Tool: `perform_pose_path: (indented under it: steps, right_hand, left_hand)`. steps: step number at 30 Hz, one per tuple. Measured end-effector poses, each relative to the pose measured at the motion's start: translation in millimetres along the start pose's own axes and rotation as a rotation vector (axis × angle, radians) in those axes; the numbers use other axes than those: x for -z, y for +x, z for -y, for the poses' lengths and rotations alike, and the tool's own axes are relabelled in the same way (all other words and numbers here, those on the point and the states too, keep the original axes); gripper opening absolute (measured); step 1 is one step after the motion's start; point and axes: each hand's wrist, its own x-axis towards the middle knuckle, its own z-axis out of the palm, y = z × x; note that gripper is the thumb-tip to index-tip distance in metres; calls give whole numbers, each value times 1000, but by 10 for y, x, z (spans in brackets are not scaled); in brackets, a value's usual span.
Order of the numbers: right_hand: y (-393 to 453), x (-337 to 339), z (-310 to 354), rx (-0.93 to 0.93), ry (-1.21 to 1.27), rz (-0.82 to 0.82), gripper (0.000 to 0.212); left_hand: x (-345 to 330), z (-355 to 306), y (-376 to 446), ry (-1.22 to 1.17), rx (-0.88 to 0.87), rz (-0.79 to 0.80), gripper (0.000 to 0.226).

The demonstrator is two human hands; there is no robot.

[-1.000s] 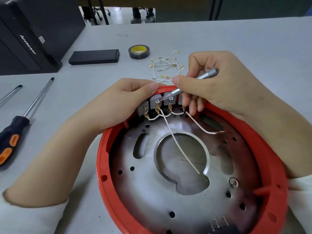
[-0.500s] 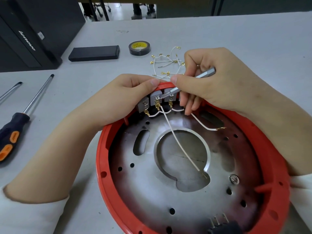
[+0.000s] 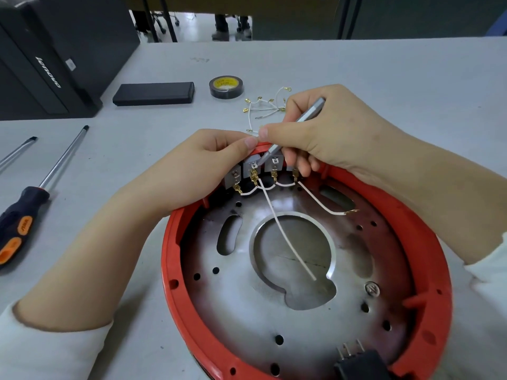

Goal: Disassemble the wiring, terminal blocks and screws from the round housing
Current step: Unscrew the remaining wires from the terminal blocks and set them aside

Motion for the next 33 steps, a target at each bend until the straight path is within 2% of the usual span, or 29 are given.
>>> perform_pose_path:
  steps: [18,21,27,33]
  right_hand:
    - [180,47,128,-103,-67,146,35]
    - [145,27,97,-60,-55,121,33]
    - [-62,-32,-74,147,-55,-17,31]
    - [-73,-54,-121,191,-38,-53,32]
  left_hand:
    - [28,22,31,-12,-23,12,28]
    - [22,13,16,-32,-30,23,28]
    - [21,-7,8,17,-11,3,27]
    - [8,-26,-8,15,6,-16,26]
